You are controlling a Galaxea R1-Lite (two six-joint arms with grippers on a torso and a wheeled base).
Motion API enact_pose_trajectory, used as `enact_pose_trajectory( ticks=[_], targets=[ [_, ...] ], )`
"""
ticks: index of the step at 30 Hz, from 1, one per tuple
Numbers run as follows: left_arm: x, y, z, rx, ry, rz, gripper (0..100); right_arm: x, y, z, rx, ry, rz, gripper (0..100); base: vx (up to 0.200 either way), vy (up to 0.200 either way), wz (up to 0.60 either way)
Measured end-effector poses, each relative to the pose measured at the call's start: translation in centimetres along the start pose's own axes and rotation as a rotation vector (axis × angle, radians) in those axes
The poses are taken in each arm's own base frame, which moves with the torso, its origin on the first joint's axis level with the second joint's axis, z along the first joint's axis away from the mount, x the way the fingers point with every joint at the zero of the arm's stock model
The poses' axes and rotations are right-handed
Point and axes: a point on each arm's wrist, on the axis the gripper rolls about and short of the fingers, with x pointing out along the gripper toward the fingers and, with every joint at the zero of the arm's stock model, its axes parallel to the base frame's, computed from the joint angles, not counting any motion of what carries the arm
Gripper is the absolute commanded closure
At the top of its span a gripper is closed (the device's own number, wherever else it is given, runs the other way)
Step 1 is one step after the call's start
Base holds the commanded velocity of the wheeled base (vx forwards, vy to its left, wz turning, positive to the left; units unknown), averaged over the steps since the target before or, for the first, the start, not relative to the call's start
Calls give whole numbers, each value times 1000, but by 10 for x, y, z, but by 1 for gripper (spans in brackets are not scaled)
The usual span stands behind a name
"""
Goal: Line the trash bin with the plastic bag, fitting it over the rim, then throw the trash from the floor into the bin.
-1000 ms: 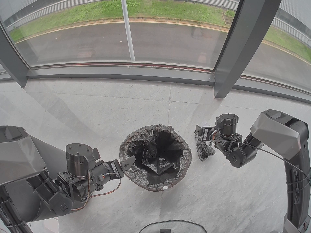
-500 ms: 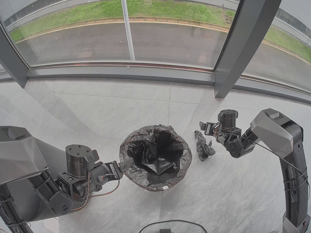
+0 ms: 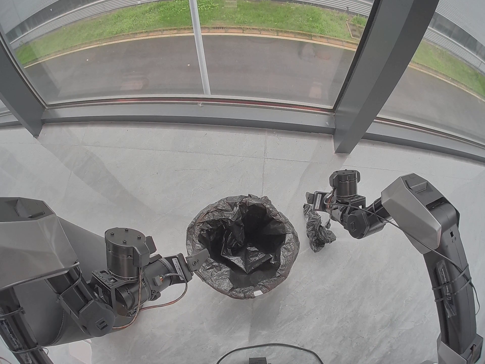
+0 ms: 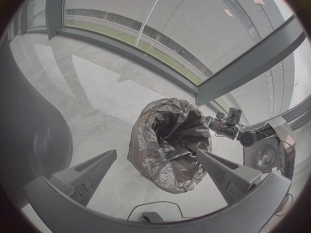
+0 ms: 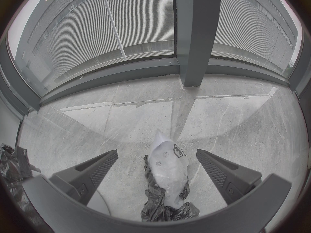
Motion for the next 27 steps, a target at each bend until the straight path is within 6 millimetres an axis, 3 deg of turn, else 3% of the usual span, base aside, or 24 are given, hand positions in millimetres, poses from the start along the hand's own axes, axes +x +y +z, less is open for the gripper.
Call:
enact_pose_trajectory(
  ticks=[8, 27],
  targets=[
    [2, 1, -2, 1, 7, 5, 0, 20, 6, 8, 2, -4, -1, 0, 0, 0, 0],
    [7, 3, -6, 1, 20, 16, 0, 40, 2, -11, -2, 16, -14, 0, 0, 0, 0]
  ],
)
